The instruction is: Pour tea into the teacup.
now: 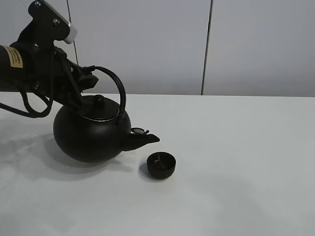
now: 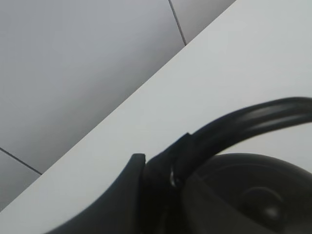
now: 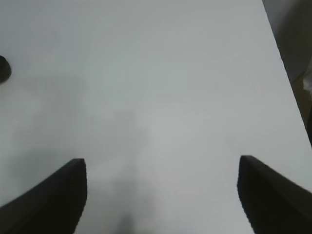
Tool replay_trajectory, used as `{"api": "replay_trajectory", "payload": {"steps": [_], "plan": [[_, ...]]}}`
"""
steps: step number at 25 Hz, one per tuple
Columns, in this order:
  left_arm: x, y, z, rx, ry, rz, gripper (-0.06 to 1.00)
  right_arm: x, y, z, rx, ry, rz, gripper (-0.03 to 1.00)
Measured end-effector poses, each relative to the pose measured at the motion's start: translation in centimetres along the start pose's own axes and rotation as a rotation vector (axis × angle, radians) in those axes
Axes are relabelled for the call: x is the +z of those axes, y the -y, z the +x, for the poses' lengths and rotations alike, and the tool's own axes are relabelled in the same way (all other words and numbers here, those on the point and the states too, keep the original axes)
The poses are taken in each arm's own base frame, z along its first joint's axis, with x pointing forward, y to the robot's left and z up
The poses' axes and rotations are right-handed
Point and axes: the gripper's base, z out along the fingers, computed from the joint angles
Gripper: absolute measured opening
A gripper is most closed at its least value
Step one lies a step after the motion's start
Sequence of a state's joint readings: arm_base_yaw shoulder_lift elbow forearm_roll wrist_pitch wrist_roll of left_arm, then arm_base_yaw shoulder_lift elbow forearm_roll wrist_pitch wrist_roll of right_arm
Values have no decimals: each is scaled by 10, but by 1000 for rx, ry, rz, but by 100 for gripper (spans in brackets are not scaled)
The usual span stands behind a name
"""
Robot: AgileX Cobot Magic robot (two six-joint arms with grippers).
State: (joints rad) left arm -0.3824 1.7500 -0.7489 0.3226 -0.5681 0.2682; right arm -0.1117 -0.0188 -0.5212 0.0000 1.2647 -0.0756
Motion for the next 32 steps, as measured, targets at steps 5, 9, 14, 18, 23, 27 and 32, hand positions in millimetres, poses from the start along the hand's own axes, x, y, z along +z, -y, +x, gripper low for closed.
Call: {"api": "replay_trajectory", "payload": {"steps": [5, 9, 14, 18, 23, 27, 32], "plan": [[0, -1, 0, -50, -4, -14, 11, 0, 0, 0, 0, 0, 0, 58], [0, -2, 1, -121, -7, -28, 11, 0, 0, 0, 0, 0, 0, 58], [-3, -2, 3, -245, 25, -54, 11, 0, 0, 0, 0, 0, 0, 58], [-10, -4, 11, -330, 70, -90, 11, 0, 0, 0, 0, 0, 0, 58], [-23, -3, 27, -422, 86, -166, 11, 0, 0, 0, 0, 0, 0, 58], [-34, -2, 40, -482, 90, -228, 11, 0, 0, 0, 0, 0, 0, 58], [-44, -3, 54, -536, 63, -257, 11, 0, 0, 0, 0, 0, 0, 58]]}}
